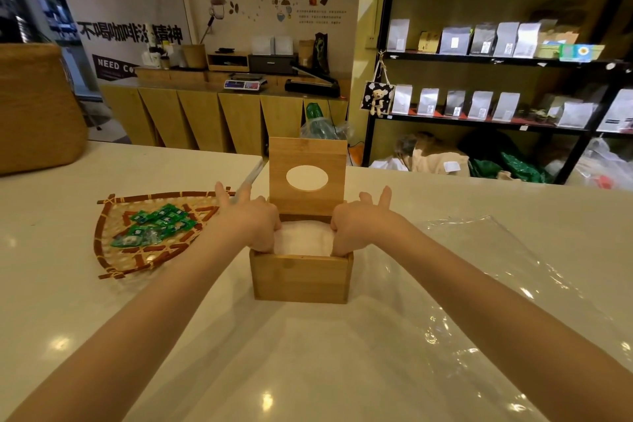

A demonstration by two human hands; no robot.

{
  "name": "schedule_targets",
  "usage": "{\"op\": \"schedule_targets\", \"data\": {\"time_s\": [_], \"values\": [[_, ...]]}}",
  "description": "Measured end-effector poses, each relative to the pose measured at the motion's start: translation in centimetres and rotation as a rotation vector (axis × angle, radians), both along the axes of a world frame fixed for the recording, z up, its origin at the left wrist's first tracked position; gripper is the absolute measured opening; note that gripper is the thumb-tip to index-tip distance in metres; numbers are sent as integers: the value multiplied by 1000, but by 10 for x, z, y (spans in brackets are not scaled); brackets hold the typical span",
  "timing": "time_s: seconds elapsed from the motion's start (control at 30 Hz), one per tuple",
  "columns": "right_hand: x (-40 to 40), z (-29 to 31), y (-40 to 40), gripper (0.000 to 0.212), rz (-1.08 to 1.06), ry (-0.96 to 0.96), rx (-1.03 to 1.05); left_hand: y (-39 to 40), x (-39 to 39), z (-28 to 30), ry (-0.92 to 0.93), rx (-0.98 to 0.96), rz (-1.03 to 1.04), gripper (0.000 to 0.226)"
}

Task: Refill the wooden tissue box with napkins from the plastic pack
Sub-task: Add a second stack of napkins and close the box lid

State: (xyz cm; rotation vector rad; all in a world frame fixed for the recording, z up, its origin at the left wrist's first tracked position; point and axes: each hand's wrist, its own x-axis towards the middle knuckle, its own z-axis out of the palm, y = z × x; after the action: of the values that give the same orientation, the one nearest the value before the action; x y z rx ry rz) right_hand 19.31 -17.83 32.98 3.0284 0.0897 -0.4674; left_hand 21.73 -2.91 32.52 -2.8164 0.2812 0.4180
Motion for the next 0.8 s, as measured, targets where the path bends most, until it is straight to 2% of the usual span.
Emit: {"op": "schedule_targets", "data": {"time_s": [0.1, 0.17, 0.23, 0.27, 0.33, 0.4, 0.43, 0.5, 0.53, 0.63, 0.73, 0.8], "values": [[2, 2, 1, 19, -6, 17, 16, 2, 4, 2, 47, -36, -11, 49], [1, 9, -1, 33, -10, -5, 83, 6, 6, 8, 99, -97, -31, 47], [1, 23, -10, 41, -40, -113, 264, 14, 11, 17, 109, -286, -8, 40], [2, 32, -16, 34, -48, -197, 374, 19, 14, 23, 50, -425, 14, 33], [6, 48, -27, 17, -68, -397, 534, 27, 19, 34, -189, -652, 42, 26], [13, 58, -33, 18, -86, -595, 564, 26, 25, 40, -408, -779, 35, 43], [16, 59, -34, 24, -84, -662, 555, 22, 28, 41, -467, -822, 18, 58], [22, 54, -32, 49, -53, -659, 532, 15, 31, 40, -509, -826, -24, 88], [23, 49, -31, 57, -21, -627, 521, 11, 32, 37, -515, -799, -50, 93], [26, 29, -26, 54, 75, -628, 529, 7, 38, 23, -543, -724, -104, 78], [20, 21, -26, 49, 128, -703, 656, 8, 40, 18, -597, -747, -126, 65], [16, 17, -27, 47, 167, -755, 649, 8, 39, 16, -621, -773, -144, 61]]}}
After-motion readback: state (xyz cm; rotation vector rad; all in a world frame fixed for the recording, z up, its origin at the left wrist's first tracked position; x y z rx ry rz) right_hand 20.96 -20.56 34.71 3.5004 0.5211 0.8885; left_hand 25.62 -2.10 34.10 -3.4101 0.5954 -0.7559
